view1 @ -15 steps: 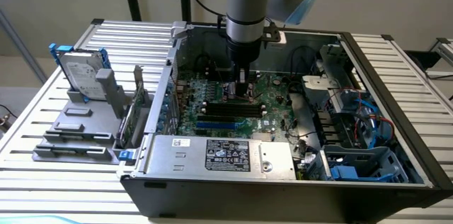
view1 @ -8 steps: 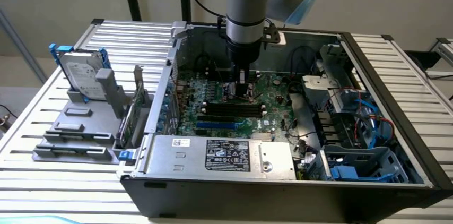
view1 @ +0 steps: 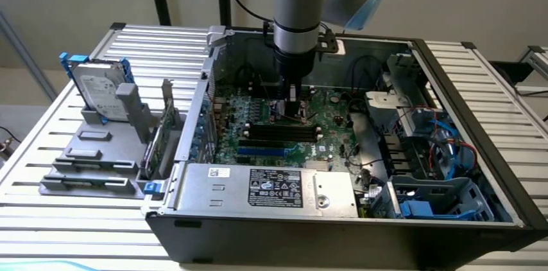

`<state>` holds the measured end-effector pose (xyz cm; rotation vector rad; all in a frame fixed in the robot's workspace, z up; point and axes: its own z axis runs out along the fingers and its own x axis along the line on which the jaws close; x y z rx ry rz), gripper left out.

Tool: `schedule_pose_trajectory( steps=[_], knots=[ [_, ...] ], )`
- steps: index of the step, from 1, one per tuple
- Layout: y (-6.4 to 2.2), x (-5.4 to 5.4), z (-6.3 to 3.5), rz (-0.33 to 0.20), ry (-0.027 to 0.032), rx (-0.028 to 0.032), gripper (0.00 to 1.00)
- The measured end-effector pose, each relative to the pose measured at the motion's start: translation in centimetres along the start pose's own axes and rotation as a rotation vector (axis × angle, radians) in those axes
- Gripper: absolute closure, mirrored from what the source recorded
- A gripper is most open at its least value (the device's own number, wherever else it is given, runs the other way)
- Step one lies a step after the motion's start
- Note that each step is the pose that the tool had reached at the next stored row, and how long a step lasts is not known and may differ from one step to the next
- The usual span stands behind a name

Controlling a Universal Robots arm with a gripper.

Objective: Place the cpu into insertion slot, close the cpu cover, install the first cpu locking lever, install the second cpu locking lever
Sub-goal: 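Place the cpu into insertion slot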

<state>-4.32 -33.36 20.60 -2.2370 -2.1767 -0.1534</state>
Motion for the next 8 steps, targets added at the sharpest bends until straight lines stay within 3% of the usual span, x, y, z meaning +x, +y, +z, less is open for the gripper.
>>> schedule_pose_trajectory(
  steps=[2,8],
  knots=[
    [0.00,0.08,0.07,0.000,-0.0021,-0.0002,0.45],
    [0.01,0.18,0.22,0.001,-0.0154,-0.0005,0.45]
  ],
)
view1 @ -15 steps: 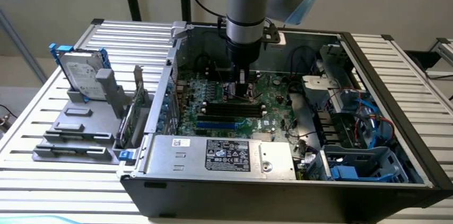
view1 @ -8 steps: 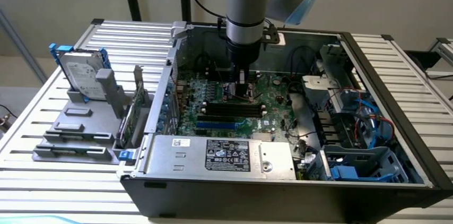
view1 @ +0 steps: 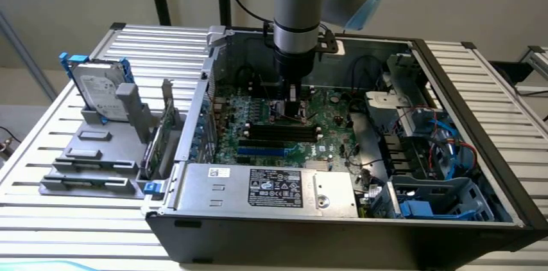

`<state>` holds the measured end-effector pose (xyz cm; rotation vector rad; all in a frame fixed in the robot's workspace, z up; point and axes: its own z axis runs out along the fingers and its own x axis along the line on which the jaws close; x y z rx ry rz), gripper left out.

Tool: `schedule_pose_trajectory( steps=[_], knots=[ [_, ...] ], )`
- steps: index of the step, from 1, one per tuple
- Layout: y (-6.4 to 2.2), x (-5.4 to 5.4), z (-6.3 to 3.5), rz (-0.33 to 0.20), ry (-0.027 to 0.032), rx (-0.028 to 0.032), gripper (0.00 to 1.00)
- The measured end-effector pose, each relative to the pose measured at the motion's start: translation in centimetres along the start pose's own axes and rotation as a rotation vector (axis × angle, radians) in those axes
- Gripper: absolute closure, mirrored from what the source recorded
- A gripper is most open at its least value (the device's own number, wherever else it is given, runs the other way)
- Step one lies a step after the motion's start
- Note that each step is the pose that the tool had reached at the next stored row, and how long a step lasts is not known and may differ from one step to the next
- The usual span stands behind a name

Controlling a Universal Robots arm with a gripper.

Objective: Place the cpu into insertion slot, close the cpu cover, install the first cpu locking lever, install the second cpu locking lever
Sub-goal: 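Place the cpu into insertion slot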

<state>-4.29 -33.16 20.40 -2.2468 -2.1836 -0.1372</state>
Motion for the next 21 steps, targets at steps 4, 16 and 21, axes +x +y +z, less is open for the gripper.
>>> schedule_pose_trajectory(
  steps=[4,16,21],
  knots=[
    [-0.01,0.00,0.03,0.000,-0.0005,-0.0001,0.45],
    [-0.02,-0.02,0.23,0.000,-0.0103,-0.0002,0.45],
    [-0.02,-0.02,0.32,-0.001,-0.0123,-0.0004,0.45]
  ],
)
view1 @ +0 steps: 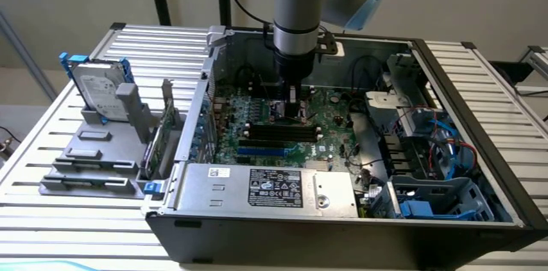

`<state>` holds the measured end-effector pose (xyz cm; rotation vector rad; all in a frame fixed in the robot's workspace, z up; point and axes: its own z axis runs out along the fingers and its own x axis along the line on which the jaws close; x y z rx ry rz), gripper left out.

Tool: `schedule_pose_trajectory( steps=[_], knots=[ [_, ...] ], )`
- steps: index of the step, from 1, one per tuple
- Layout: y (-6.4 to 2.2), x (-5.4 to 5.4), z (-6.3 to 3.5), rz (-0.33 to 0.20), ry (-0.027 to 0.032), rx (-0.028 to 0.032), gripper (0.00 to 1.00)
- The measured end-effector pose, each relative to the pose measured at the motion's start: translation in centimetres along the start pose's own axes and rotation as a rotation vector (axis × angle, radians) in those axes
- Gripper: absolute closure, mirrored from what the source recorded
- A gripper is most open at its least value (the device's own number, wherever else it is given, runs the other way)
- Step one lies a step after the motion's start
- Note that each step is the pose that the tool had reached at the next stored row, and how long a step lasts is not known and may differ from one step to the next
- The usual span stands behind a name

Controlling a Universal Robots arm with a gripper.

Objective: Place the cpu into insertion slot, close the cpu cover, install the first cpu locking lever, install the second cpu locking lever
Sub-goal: 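Place the cpu into insertion slot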

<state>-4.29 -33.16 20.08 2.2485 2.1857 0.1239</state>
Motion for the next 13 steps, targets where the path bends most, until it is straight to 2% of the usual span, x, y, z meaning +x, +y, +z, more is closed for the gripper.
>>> schedule_pose_trajectory(
  steps=[13],
  knots=[
    [-0.01,0.05,0.15,0.000,-0.0067,-0.0003,0.45]
  ],
)
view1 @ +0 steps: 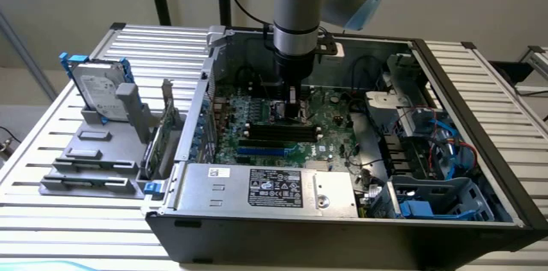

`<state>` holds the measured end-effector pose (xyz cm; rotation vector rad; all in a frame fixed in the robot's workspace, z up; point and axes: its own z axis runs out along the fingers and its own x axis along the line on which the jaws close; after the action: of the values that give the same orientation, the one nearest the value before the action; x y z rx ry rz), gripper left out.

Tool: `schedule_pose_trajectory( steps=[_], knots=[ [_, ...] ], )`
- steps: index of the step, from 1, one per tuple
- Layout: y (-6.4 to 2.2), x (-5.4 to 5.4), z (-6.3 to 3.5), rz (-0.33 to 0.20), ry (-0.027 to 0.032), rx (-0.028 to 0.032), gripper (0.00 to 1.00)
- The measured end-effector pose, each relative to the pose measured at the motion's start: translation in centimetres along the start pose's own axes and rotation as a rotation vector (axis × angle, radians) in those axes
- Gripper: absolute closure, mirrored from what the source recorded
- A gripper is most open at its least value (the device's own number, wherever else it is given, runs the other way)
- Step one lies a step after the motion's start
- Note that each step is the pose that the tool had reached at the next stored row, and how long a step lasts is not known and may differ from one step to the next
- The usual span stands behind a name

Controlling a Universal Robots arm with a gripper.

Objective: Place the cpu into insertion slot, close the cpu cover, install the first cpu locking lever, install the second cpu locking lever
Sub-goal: 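Place the cpu into insertion slot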

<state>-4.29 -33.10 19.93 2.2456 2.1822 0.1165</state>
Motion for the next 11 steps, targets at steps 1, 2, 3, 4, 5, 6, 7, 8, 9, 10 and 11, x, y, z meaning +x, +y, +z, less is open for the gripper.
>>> schedule_pose_trajectory(
  steps=[1,2,3,4,5,6,7,8,9,10,11],
  knots=[
    [0.00,0.02,0.01,0.000,-0.0007,0.0000,0.45],
    [0.00,0.03,0.01,0.000,-0.0013,0.0000,0.45],
    [0.00,0.04,0.02,0.000,-0.0020,0.0000,0.45],
    [-0.01,0.06,0.02,0.000,-0.0028,0.0000,0.45],
    [-0.01,0.08,0.02,0.000,-0.0036,0.0000,0.45],
    [-0.01,0.12,0.03,0.000,-0.0045,0.0000,0.45],
    [-0.01,0.15,0.03,0.000,-0.0054,-0.0001,0.45],
    [-0.01,0.20,0.04,0.000,-0.0063,-0.0001,0.45],
    [-0.01,0.24,0.04,0.000,-0.0072,-0.0001,0.45],
    [-0.01,0.27,0.05,0.000,-0.0078,-0.0001,0.45],
    [-0.01,0.29,0.07,-0.001,-0.0083,-0.0002,0.45]
  ],
)
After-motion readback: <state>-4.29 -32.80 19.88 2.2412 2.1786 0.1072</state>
